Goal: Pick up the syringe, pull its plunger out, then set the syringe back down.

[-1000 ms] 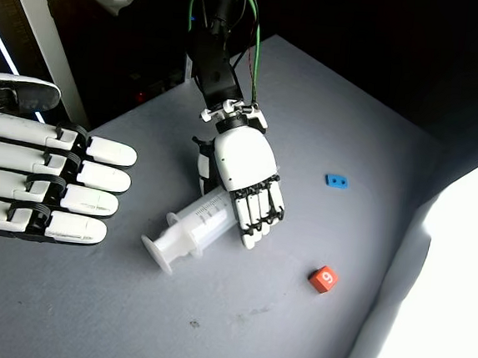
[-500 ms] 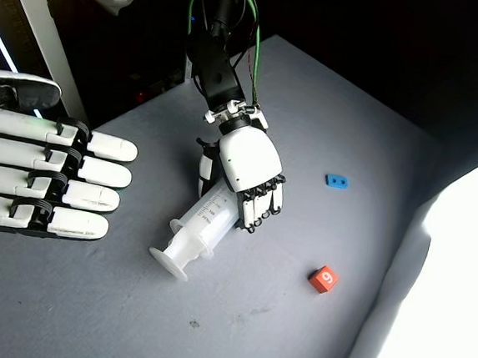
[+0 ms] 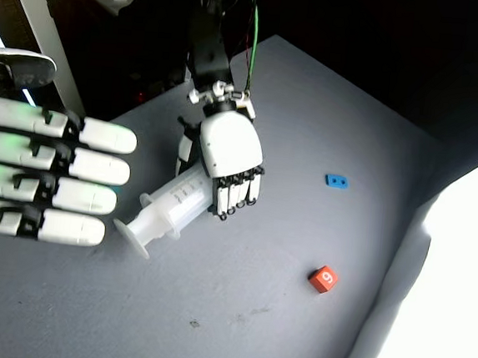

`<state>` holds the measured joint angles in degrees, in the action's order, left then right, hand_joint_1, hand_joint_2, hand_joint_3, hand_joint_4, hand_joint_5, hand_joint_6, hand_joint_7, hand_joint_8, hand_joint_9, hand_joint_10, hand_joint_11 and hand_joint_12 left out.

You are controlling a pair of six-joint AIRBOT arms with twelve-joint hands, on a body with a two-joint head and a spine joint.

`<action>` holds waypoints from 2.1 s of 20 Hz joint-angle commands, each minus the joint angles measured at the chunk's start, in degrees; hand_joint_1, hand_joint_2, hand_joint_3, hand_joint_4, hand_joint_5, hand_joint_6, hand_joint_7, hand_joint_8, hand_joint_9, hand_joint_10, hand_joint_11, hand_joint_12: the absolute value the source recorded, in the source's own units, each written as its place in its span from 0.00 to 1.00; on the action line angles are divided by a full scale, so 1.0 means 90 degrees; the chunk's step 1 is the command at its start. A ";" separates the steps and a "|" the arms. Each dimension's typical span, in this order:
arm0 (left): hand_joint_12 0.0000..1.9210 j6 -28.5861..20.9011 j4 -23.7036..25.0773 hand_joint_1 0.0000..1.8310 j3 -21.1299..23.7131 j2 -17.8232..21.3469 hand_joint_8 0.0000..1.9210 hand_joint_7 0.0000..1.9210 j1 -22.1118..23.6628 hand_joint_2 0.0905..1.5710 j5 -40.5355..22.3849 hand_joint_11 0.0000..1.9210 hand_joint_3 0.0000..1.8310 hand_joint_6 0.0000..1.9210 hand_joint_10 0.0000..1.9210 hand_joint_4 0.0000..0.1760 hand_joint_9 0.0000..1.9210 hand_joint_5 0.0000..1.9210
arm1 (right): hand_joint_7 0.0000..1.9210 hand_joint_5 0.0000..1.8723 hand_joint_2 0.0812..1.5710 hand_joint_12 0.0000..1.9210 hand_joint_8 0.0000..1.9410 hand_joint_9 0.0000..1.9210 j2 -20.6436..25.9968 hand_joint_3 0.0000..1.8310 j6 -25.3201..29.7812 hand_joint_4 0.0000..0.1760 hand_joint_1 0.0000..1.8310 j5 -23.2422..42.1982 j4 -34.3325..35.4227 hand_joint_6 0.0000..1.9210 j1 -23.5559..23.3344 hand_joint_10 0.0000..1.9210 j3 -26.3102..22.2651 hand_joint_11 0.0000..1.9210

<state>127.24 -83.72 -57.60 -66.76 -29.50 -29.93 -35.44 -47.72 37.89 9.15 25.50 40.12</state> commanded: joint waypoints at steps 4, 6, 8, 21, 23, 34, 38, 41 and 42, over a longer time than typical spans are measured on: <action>0.77 0.0485 -0.0179 0.64 0.0368 0.0391 0.62 0.45 0.0386 0.75 -0.0095 0.27 0.00 0.70 0.52 0.07 0.39 0.40 | 0.00 0.00 0.54 0.00 0.00 0.00 0.0042 0.01 0.0475 0.00 0.36 0.0254 -0.0029 0.00 -0.0339 0.00 0.0017 0.01; 0.77 0.0634 -0.0317 0.65 0.0483 0.0557 0.61 0.45 0.0530 0.75 -0.0012 0.25 0.00 0.70 0.58 0.00 0.38 0.39 | 0.00 0.00 0.55 0.01 0.00 0.01 -0.0129 0.01 0.0496 0.00 0.46 0.0073 -0.0027 0.00 -0.0435 0.00 0.0122 0.02; 0.78 0.0881 -0.0521 0.64 0.0596 0.0702 0.62 0.45 0.0695 0.75 0.0050 0.24 0.00 0.69 0.52 0.04 0.39 0.40 | 0.08 0.05 0.57 0.28 0.01 0.09 -0.0335 0.00 0.0462 0.00 0.55 -0.0072 0.0168 0.01 -0.0451 0.01 0.0299 0.00; 0.82 0.2123 -0.1725 0.64 0.0731 0.0884 0.62 0.46 0.1697 0.76 0.0123 0.23 0.00 0.71 0.54 0.00 0.37 0.37 | 0.04 0.00 0.47 0.22 0.00 0.05 -0.1367 0.00 0.0139 0.00 0.47 0.0175 0.0445 0.00 -0.0385 0.00 0.0872 0.00; 0.80 0.2137 -0.1734 0.64 0.0732 0.0896 0.61 0.46 0.1737 0.76 0.0110 0.23 0.00 0.74 0.51 0.00 0.38 0.36 | 0.06 0.01 0.45 0.27 0.00 0.07 -0.1489 0.00 0.0131 0.00 0.46 0.0218 0.0461 0.00 -0.0379 0.01 0.0973 0.00; 0.80 0.2219 -0.1798 0.64 0.0692 0.0951 0.62 0.45 0.1751 0.76 0.0082 0.22 0.00 0.72 0.56 0.00 0.36 0.38 | 0.13 0.06 0.54 0.36 0.01 0.14 -0.2048 0.02 0.0134 0.00 0.44 0.0489 0.0510 0.01 -0.0220 0.02 0.1504 0.00; 0.81 0.2219 -0.1798 0.73 0.0658 0.0951 0.63 0.43 0.1740 0.77 0.0082 0.21 0.00 0.73 0.79 0.00 0.36 0.35 | 0.20 0.11 0.56 0.55 0.03 0.20 -0.2113 0.01 0.0142 0.00 0.50 0.0545 0.0519 0.03 -0.0167 0.05 0.1562 0.00; 0.81 0.2234 -0.1798 0.73 0.0656 0.0953 0.61 0.44 0.1718 0.77 0.0082 0.21 0.00 0.73 0.79 0.00 0.36 0.35 | 0.25 0.14 0.59 0.65 0.04 0.25 -0.2177 0.01 0.0155 0.00 0.63 0.0569 0.0587 0.03 -0.0143 0.09 0.1622 0.00; 0.81 0.2235 -0.1798 0.73 0.0656 0.0953 0.61 0.44 0.1718 0.77 0.0082 0.21 0.00 0.74 0.80 0.00 0.35 0.34 | 0.26 0.18 0.60 0.69 0.10 0.23 -0.2192 0.00 0.0156 0.00 0.63 0.0570 0.0587 0.06 -0.0139 0.23 0.1630 0.02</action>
<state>147.30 -102.72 -51.53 -58.41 -14.59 -29.91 -55.35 -46.52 36.10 15.00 24.58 54.57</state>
